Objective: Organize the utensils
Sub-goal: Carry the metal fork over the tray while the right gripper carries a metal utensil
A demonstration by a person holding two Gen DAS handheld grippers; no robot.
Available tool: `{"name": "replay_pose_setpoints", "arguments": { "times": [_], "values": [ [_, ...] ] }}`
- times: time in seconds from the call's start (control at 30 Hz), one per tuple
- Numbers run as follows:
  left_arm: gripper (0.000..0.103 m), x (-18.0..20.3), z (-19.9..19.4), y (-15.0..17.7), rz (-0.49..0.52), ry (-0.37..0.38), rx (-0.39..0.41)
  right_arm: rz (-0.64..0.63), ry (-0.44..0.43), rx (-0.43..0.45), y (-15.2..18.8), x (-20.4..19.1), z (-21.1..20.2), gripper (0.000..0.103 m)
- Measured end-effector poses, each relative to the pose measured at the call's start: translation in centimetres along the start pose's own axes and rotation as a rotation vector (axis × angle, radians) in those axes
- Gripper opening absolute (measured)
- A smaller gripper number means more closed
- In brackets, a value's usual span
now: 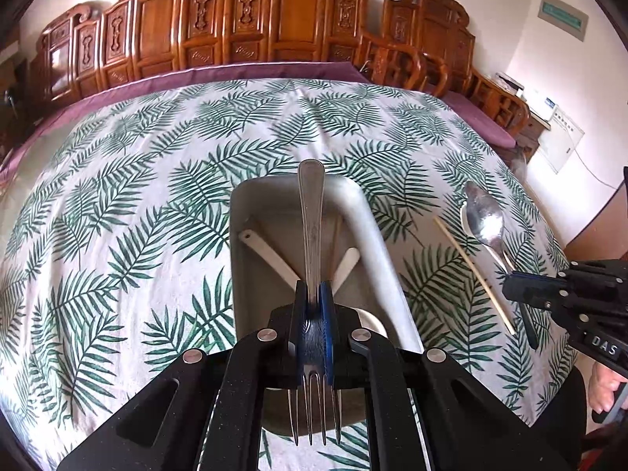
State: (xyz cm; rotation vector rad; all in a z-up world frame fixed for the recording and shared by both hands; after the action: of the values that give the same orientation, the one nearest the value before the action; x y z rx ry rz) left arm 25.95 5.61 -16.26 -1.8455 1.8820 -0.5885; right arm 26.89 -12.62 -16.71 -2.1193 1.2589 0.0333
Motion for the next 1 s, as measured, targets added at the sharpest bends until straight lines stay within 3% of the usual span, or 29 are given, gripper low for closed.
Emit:
{"name": "replay_pose_setpoints", "arguments": {
  "times": [0.4,1.0],
  "values": [
    [0.006,-0.5,2.4,0.0,0.003,0.001,-0.048,-0.037,-0.011,-0.022,-1.0,-1.8,1.2,0.002],
    [0.006,-3.1,-2.1,-0.7,-0.004,-0.041,0.055,-0.050,-0.052,-0.034,-2.8,-4.1,4.0,0.002]
  ]
}}
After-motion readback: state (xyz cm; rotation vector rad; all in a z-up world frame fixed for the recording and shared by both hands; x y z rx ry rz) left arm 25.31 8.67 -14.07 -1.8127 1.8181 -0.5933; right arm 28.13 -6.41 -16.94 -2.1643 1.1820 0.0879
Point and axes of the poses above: each gripper's, at about its wrist camera, not at the fingertips, and z roughly the way its jaws point, x to its right, y to its underside, the point moved 2 cm from there along z, roughly the way its jaws point, and after that the axes turned 10 degrees about -y, right-handed, at the moved point
